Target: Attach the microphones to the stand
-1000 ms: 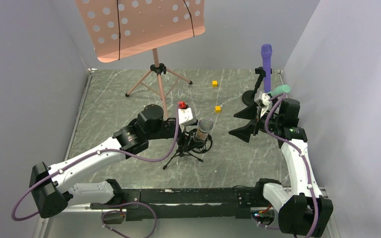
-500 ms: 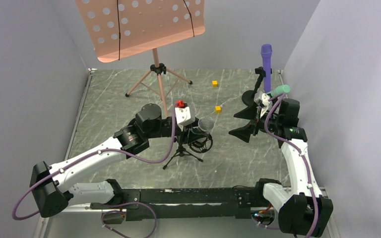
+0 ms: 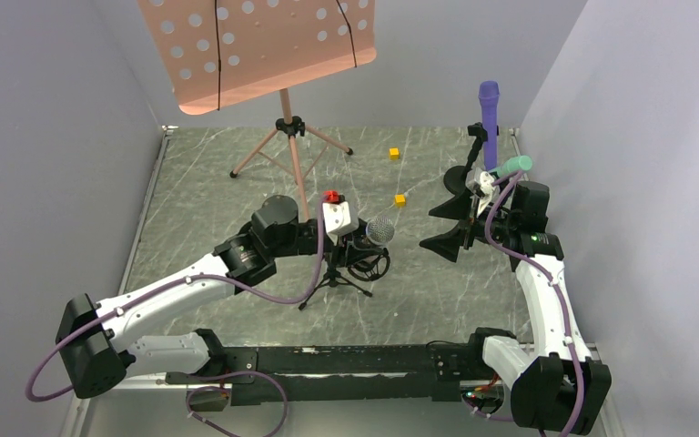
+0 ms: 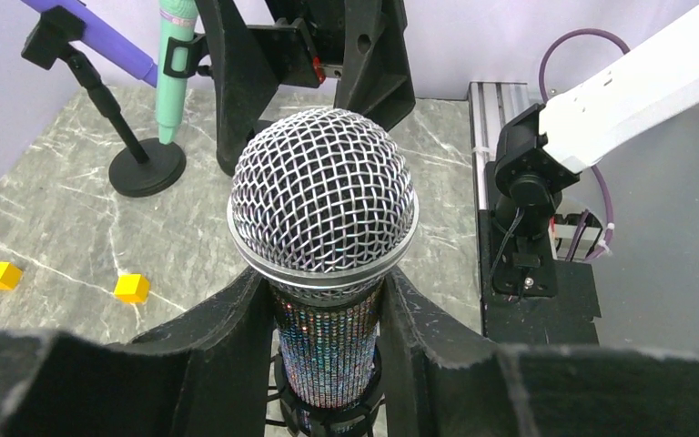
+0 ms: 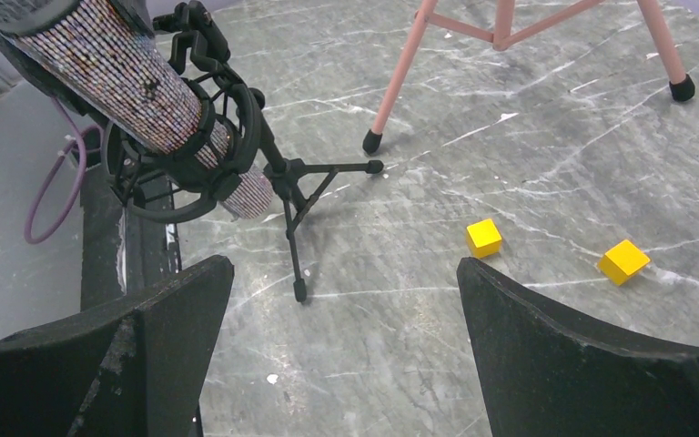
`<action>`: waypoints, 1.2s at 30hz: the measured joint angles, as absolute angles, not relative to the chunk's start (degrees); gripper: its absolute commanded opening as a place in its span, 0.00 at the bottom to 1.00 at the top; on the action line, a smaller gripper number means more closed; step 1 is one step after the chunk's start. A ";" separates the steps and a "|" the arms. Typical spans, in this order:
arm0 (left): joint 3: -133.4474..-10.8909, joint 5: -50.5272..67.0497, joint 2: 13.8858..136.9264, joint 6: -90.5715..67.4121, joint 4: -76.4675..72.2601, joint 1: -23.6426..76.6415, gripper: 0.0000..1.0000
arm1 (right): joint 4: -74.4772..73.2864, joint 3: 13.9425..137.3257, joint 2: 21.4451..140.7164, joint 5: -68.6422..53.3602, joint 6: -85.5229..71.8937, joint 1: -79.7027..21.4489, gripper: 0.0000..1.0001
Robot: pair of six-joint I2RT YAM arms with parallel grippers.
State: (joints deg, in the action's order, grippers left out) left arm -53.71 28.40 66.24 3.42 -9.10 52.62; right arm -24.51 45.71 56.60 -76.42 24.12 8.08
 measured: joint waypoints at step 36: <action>-50.28 14.57 47.99 -2.48 6.37 49.34 0.99 | -31.68 47.31 57.47 -71.22 32.67 8.43 1.00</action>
State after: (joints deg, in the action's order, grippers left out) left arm -50.28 14.57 47.99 -2.48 6.37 49.34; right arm -31.68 47.31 57.47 -71.22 32.67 8.43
